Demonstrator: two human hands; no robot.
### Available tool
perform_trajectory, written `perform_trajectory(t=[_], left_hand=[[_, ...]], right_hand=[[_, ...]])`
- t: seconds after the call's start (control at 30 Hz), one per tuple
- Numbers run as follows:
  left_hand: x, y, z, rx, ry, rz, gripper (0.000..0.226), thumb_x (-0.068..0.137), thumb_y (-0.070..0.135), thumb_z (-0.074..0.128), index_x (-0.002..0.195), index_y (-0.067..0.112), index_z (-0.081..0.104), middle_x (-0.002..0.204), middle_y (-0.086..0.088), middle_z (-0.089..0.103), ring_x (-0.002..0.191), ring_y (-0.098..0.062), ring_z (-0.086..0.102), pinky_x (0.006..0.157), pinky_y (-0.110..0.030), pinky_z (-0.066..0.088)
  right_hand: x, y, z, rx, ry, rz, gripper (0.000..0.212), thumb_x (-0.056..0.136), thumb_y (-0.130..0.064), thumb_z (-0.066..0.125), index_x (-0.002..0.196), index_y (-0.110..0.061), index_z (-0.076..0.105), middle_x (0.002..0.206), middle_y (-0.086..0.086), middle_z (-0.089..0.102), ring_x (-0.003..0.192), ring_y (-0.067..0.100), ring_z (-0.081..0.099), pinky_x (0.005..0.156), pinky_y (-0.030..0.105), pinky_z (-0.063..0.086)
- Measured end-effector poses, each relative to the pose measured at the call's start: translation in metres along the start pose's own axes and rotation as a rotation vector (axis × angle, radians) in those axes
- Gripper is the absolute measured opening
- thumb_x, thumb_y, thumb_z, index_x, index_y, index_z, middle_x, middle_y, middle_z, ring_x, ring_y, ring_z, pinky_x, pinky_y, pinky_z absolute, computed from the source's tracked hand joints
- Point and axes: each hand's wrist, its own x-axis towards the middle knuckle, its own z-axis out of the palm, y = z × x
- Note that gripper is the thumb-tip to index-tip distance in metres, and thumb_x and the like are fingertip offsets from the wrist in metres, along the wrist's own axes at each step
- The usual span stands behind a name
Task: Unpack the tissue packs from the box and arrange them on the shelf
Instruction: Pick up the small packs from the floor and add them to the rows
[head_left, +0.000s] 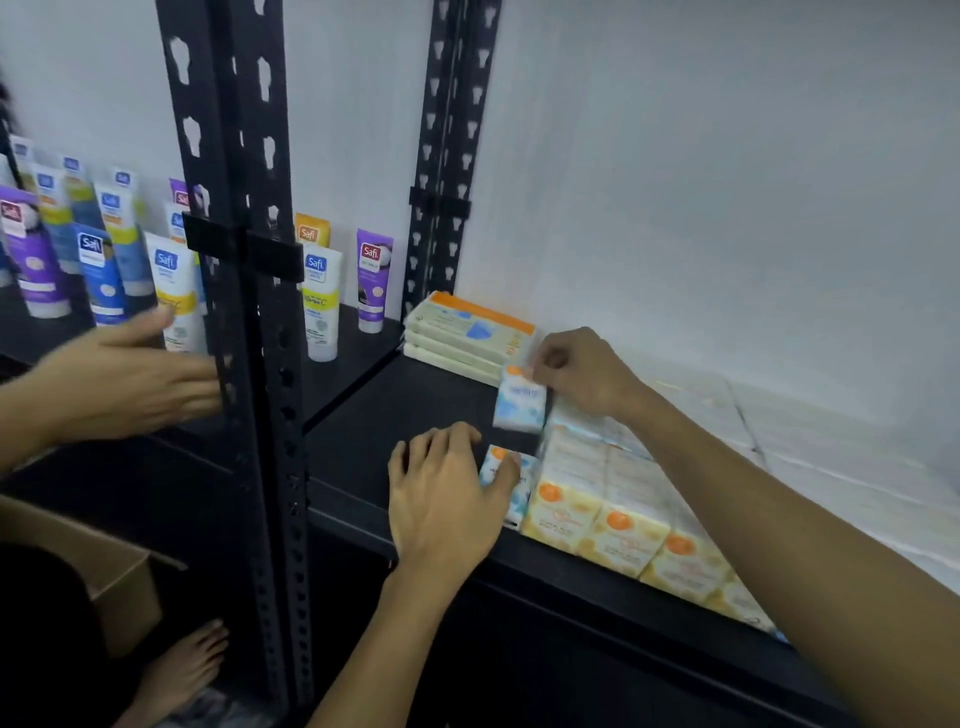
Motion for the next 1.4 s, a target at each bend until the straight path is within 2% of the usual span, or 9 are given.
perform_trajectory(t=[0.1, 0.23, 0.33, 0.57, 0.87, 1.0, 1.1, 1.23, 1.4], left_hand=[[0.000, 0.000, 0.001, 0.016, -0.005, 0.001, 0.058, 0.094, 0.065, 0.047, 0.142, 0.031, 0.049, 0.132, 0.011, 0.063, 0.136, -0.015, 0.045, 0.121, -0.041, 0.023], [0.002, 0.001, 0.001, 0.051, -0.017, 0.021, 0.057, 0.097, 0.065, 0.044, 0.142, 0.031, 0.054, 0.139, 0.013, 0.061, 0.139, -0.018, 0.042, 0.119, -0.045, 0.022], [0.002, 0.002, 0.001, 0.062, -0.049, 0.017, 0.053, 0.098, 0.064, 0.041, 0.139, 0.034, 0.058, 0.144, 0.014, 0.056, 0.143, -0.018, 0.037, 0.120, -0.045, 0.018], [0.002, 0.002, 0.000, 0.085, -0.078, 0.027, 0.052, 0.098, 0.064, 0.029, 0.133, 0.041, 0.060, 0.146, 0.015, 0.055, 0.144, -0.020, 0.034, 0.120, -0.046, 0.017], [0.003, 0.004, -0.003, 0.053, -0.150, -0.002, 0.048, 0.103, 0.059, 0.031, 0.141, 0.040, 0.053, 0.155, 0.015, 0.044, 0.152, -0.014, 0.022, 0.123, -0.046, 0.006], [0.003, 0.006, -0.004, 0.043, -0.147, -0.003, 0.047, 0.103, 0.058, 0.032, 0.138, 0.039, 0.056, 0.153, 0.015, 0.047, 0.151, -0.014, 0.025, 0.123, -0.046, 0.007], [0.002, 0.007, -0.007, 0.007, -0.139, -0.011, 0.046, 0.104, 0.056, 0.034, 0.137, 0.036, 0.057, 0.148, 0.015, 0.052, 0.150, -0.013, 0.028, 0.124, -0.044, 0.008], [0.000, 0.008, -0.012, -0.045, -0.138, -0.042, 0.052, 0.104, 0.056, 0.034, 0.146, 0.031, 0.050, 0.147, 0.009, 0.055, 0.150, -0.014, 0.028, 0.126, -0.044, 0.008], [0.001, 0.006, -0.012, -0.073, -0.151, -0.057, 0.059, 0.103, 0.058, 0.029, 0.151, 0.027, 0.044, 0.149, 0.000, 0.054, 0.148, -0.016, 0.033, 0.125, -0.045, 0.009]], right_hand=[[0.010, 0.005, 0.008, -0.159, -0.062, 0.000, 0.014, 0.088, -0.027, 0.077, 0.082, -0.015, 0.073, 0.085, 0.000, 0.073, 0.090, 0.020, 0.066, 0.097, 0.044, 0.042], [0.014, 0.000, 0.007, -0.337, -0.251, 0.001, 0.013, 0.088, -0.029, 0.076, 0.087, -0.016, 0.077, 0.095, -0.003, 0.075, 0.097, 0.017, 0.060, 0.088, 0.036, 0.021], [0.018, -0.007, 0.005, -0.421, -0.340, 0.025, 0.009, 0.083, -0.026, 0.078, 0.078, -0.020, 0.074, 0.093, -0.003, 0.075, 0.094, 0.017, 0.057, 0.085, 0.037, 0.019], [0.017, -0.018, 0.009, -0.503, -0.468, 0.019, 0.023, 0.088, -0.042, 0.073, 0.100, -0.022, 0.075, 0.105, -0.007, 0.072, 0.102, 0.017, 0.057, 0.090, 0.039, 0.025], [0.008, -0.009, 0.017, -0.432, -0.377, 0.018, 0.019, 0.086, -0.039, 0.068, 0.088, -0.020, 0.067, 0.097, 0.001, 0.070, 0.100, 0.020, 0.057, 0.101, 0.045, 0.025], [0.005, -0.011, 0.017, -0.428, -0.362, 0.031, 0.021, 0.087, -0.036, 0.066, 0.093, -0.016, 0.070, 0.098, 0.002, 0.072, 0.101, 0.019, 0.058, 0.103, 0.046, 0.024], [-0.003, -0.010, 0.016, -0.314, -0.252, 0.025, 0.016, 0.088, -0.028, 0.064, 0.094, -0.016, 0.073, 0.098, 0.000, 0.072, 0.102, 0.018, 0.060, 0.108, 0.047, 0.027], [-0.023, -0.015, -0.003, -0.139, -0.015, 0.006, 0.021, 0.095, -0.028, 0.062, 0.113, -0.020, 0.071, 0.120, -0.002, 0.069, 0.116, 0.020, 0.058, 0.110, 0.045, 0.037], [-0.075, -0.014, -0.032, -0.089, 0.097, -0.002, 0.031, 0.098, -0.032, 0.061, 0.128, -0.022, 0.065, 0.130, -0.005, 0.065, 0.125, 0.018, 0.055, 0.112, 0.048, 0.037]])
